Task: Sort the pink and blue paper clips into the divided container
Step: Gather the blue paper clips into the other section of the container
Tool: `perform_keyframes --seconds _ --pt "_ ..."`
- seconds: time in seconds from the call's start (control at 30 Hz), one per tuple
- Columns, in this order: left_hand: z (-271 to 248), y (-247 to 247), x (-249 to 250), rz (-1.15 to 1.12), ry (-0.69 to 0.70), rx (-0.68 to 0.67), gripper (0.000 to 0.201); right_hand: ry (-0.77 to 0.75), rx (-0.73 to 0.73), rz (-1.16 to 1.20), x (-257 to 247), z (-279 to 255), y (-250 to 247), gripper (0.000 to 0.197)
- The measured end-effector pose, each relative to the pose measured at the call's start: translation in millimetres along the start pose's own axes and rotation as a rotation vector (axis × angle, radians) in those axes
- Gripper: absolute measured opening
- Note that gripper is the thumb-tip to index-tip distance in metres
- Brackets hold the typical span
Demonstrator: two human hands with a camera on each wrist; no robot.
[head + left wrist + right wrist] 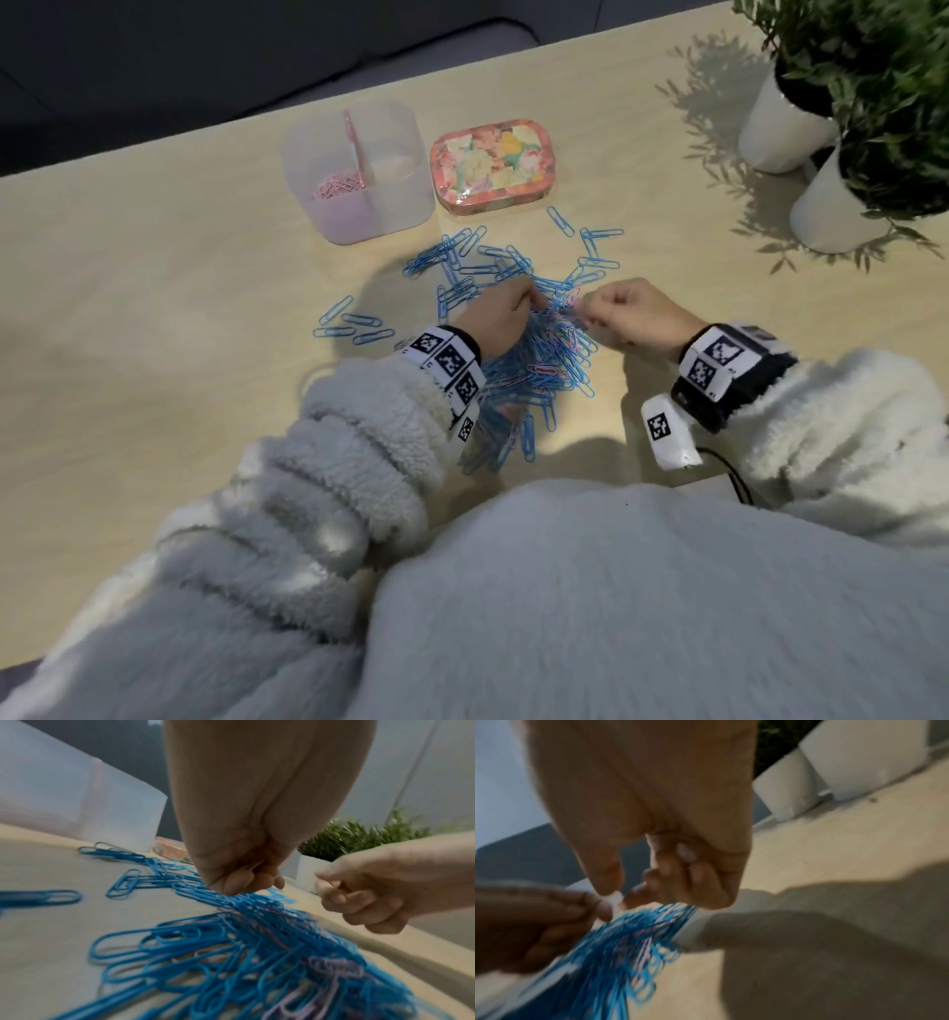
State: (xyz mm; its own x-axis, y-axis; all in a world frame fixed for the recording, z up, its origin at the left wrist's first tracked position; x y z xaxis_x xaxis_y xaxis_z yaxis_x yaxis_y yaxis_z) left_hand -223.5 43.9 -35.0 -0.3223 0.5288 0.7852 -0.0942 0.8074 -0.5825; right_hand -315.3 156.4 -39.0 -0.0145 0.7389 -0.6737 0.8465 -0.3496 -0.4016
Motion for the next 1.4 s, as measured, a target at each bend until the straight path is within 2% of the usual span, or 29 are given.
perform_keyframes --seconds 0.03,0.1,0.17,0.23,0.3,0.4,0.53,0.7,0.8,0.97,1.1,1.17,1.27,1.4 --pt "0.4 2.1 3.8 0.070 0.028 -0.014 0.024 -0.020 0.019 -0.175 3.3 -0.2 5.6 0.036" --pt "0.3 4.1 8.5 0.234 0.077 -0.045 0.022 0.012 0.136 -0.437 10.2 -2.5 6.3 0.034" --pt "0.5 2.2 5.5 0.411 0.100 -0.056 0.022 0.033 0.247 -0.513 10.4 -5.2 5.5 0.030" --pt "0.5 -5.4 0.2 0.525 0.086 -0.025 0.022 0.032 0.240 -0.471 9.3 -2.0 10.9 0.027" --pt "1.1 -13.6 2.6 0.586 0.086 0.028 0.023 0.029 0.154 -0.384 12.9 4.6 17.4 0.029" --pt "6.9 -18.4 19.5 0.585 0.141 0.102 0.023 0.012 0.063 -0.149 16.9 8.5 14.4 0.033" --pt "28.2 -1.7 39.6 0.515 0.167 0.057 0.022 -0.005 0.060 0.041 14.7 3.1 -4.5 0.032" --pt "47.9 16.6 38.6 0.460 0.151 -0.005 0.017 0.047 0.024 0.281 25.1 -1.7 -21.3 0.013" --pt "50.2 16.5 33.6 0.473 0.124 -0.032 0.019 0.059 0.012 0.316 28.2 -5.3 -23.5 0.011" --pt "45.6 7.2 11.1 0.371 0.032 -0.036 0.016 0.074 0.075 0.338 35.2 3.0 -25.8 0.015" --pt "35.1 -8.3 9.4 0.253 0.082 0.072 0.018 0.060 0.108 0.342 31.7 4.8 -30.4 0.015" --pt "31.6 -17.6 6.2 0.131 0.063 0.111 0.017 0.074 0.187 0.301 34.1 6.9 -39.6 0.016" --pt "25.9 -23.6 -3.6 -0.097 -0.003 0.128 0.009 0.045 0.332 0.122 34.5 10.5 -55.8 0.020" --pt "18.2 -18.5 -15.6 -0.414 -0.172 0.121 0.020 0.005 0.507 -0.255 26.8 2.9 -67.3 0.024"
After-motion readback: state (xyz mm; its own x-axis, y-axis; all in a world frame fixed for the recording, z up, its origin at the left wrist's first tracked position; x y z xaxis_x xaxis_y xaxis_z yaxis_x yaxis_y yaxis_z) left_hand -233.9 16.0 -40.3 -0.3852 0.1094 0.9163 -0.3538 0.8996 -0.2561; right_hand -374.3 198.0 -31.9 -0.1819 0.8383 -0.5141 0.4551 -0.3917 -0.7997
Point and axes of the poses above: each hand's wrist, its own z-axis towards the middle knuckle, its own y-axis out of the palm, x = y × z, the point moved 8 cm from there along z, towards the middle knuckle, and after that the axes turned 10 degrees about y, right-handed, at the moved point
